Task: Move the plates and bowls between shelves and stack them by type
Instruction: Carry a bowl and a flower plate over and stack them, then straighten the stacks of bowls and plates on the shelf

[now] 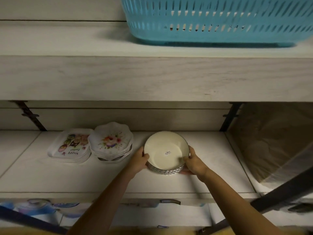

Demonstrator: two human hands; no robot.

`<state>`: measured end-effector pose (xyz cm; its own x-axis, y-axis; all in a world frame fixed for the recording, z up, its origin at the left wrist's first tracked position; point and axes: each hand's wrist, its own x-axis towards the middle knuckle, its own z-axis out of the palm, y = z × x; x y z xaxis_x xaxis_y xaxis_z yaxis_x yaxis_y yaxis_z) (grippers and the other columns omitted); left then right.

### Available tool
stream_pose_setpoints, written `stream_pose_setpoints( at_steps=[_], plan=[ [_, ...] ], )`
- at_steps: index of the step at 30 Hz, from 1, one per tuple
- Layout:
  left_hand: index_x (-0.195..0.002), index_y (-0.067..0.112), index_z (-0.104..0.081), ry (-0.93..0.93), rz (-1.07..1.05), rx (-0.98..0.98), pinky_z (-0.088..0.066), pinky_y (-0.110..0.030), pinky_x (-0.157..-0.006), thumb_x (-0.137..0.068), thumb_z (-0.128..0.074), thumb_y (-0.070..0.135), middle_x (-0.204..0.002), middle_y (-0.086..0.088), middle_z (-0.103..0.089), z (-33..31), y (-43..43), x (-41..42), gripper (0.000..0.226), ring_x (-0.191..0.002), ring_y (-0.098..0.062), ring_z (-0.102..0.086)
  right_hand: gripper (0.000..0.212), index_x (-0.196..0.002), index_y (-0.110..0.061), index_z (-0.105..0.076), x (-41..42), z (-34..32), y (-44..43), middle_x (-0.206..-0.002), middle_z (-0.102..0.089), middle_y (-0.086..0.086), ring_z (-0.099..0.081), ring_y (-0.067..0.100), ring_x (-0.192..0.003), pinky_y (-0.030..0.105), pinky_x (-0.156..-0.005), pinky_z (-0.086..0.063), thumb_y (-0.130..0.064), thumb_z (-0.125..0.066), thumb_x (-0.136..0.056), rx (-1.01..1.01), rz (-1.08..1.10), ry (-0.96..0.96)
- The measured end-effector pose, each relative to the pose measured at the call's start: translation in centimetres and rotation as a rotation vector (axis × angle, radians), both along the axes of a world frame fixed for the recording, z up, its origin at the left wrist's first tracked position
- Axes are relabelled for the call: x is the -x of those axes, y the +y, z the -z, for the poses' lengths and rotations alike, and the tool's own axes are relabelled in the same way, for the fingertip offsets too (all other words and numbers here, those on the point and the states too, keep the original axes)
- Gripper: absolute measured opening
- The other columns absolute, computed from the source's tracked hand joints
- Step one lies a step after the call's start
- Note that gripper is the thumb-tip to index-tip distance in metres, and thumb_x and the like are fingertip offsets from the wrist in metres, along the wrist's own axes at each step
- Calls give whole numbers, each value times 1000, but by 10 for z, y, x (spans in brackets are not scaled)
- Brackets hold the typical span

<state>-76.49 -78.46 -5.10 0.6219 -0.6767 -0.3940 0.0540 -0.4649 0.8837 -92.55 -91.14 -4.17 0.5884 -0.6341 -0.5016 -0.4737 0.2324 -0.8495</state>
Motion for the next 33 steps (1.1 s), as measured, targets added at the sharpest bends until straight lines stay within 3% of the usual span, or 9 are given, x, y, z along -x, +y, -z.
stream_pose_setpoints(
  at_steps=[3,9,12,15,18,21,25,28,33],
  plan=[
    [-104,11,-47,72,-10,-26,-50,-26,-66,-92,-39,5,-105,-12,-52,1,10,10,16,-89,-21,-52,54,-140,-20,-29,10,3,4,-125,-56,19,-63,32,-91,30,-63,-60,-5,-47,-91,-70,14,5],
    [-96,3,-50,53,-46,-43,-49,-25,-61,-91,-39,6,-96,-15,-50,-9,27,27,12,-87,-24,-50,48,-136,-10,-37,22,2,18,-123,-55,18,-63,31,-88,34,-60,-59,-3,-43,-89,3,15,26],
    [-97,3,-51,3,-45,-21,-51,-28,-64,-91,-39,7,-96,-16,-53,-19,41,28,14,-86,-23,-53,44,-134,-10,-38,26,-8,28,-115,-57,14,-64,35,-94,30,-56,-59,-4,-43,-90,42,-4,-3],
    [-99,4,-52,-49,-43,0,-54,-35,-70,-92,-40,8,-96,-17,-54,-37,59,23,15,-85,-24,-56,39,-129,-15,-40,27,-26,42,-99,-60,8,-65,31,-85,26,-55,-58,-7,-46,-91,62,-52,-46],
    [-108,5,-55,-74,-43,21,-53,-27,-68,-93,-39,9,-97,-16,-57,-55,83,13,23,-89,-25,-57,32,-120,-21,-43,20,-43,60,-99,-61,10,-65,27,-78,24,-55,-58,-8,-49,-91,55,-96,-106],
    [-101,13,-54,-99,-52,38,-54,-25,-70,-94,-39,13,-93,-9,-60,-69,111,-2,17,-88,-21,-59,31,-117,-22,-42,3,-55,81,-98,-61,11,-65,25,-76,26,-60,-59,-9,-50,-91,63,-138,-133],
    [-99,11,-54,-129,-91,56,-54,-15,-59,-94,-40,13,-88,-4,-60,-77,151,-32,15,-78,-12,-59,36,-124,-15,-46,-32,-59,112,-96,-61,15,-61,26,-71,36,-72,-60,-9,-50,-89,66,-167,-147],
    [-100,11,-54,-135,-113,60,-54,-13,-57,-95,-40,13,-86,-1,-60,-79,187,-62,15,-78,-10,-59,39,-126,-13,-47,-66,-59,144,-89,-60,15,-61,25,-67,34,-68,-60,-8,-50,-88,50,-180,-165],
    [-96,12,-54,-179,-139,49,-53,-9,-52,-95,-40,10,-86,-4,-60,-83,253,-124,14,-77,-10,-59,39,-127,-13,-48,-133,-58,211,-93,-60,14,-62,26,-69,30,-60,-59,-4,-49,-88,-2,-173,-226]
  ],
)
